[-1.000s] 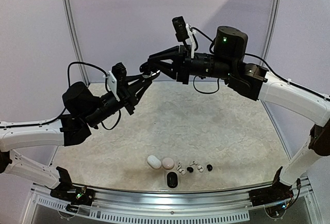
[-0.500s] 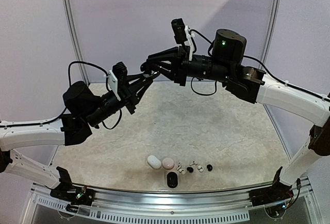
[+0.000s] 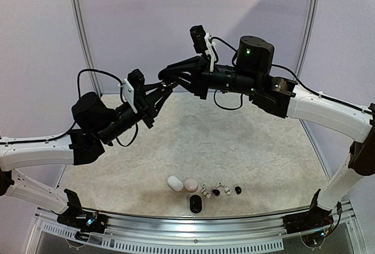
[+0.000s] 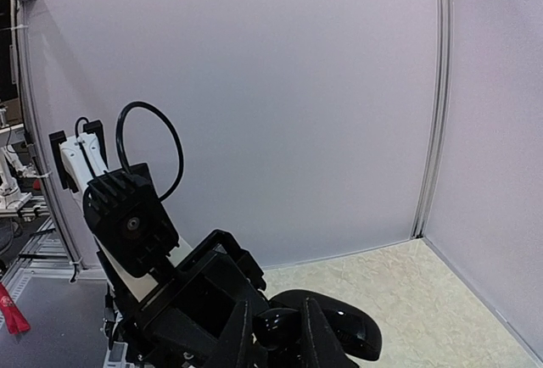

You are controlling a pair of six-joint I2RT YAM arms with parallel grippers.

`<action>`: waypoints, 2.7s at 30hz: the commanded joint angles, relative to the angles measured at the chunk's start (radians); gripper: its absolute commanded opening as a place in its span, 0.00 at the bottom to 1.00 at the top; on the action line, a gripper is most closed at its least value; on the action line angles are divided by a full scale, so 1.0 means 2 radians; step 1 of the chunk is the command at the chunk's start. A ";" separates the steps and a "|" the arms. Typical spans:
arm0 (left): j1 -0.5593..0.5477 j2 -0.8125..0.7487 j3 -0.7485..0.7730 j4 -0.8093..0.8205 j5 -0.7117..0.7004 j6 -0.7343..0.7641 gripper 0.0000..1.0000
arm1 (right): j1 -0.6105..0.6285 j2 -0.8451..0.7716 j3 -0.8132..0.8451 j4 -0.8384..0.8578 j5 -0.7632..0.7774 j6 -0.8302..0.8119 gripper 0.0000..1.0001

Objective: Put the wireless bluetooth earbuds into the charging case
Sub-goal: Insert the left earbud into the left side groove of the charging case.

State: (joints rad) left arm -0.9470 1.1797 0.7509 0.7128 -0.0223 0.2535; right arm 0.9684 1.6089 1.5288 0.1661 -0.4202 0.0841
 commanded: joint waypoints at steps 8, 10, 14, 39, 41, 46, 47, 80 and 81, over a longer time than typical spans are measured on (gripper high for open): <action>-0.009 0.001 0.008 0.015 -0.012 -0.012 0.00 | 0.004 0.021 -0.009 -0.018 0.038 -0.021 0.00; -0.009 0.001 0.008 0.012 -0.014 -0.016 0.00 | 0.005 0.023 -0.008 -0.014 0.050 -0.020 0.00; -0.008 -0.001 0.008 0.002 -0.023 -0.044 0.00 | 0.006 0.022 -0.002 -0.009 0.085 -0.010 0.00; -0.007 0.006 0.016 -0.032 -0.061 -0.095 0.00 | 0.017 -0.006 -0.005 0.031 0.070 0.057 0.00; -0.007 0.006 0.016 -0.031 -0.059 -0.094 0.00 | 0.017 -0.001 -0.004 0.027 0.077 0.060 0.00; -0.007 0.006 0.015 -0.029 -0.059 -0.092 0.00 | 0.018 0.016 0.004 0.019 0.083 0.059 0.00; -0.007 0.006 0.015 -0.029 -0.059 -0.091 0.00 | 0.017 0.018 0.004 0.018 0.084 0.060 0.00; -0.005 -0.001 0.011 -0.011 -0.056 -0.065 0.00 | 0.019 0.052 0.007 -0.041 0.109 0.037 0.00; -0.005 -0.001 0.011 -0.011 -0.055 -0.065 0.00 | 0.018 0.050 0.008 -0.047 0.112 0.033 0.00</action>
State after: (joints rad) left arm -0.9470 1.1805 0.7620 0.6239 -0.1684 0.1047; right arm 1.0012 1.6890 1.5528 0.1783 -0.2337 0.1806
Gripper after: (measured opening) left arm 0.193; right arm 0.173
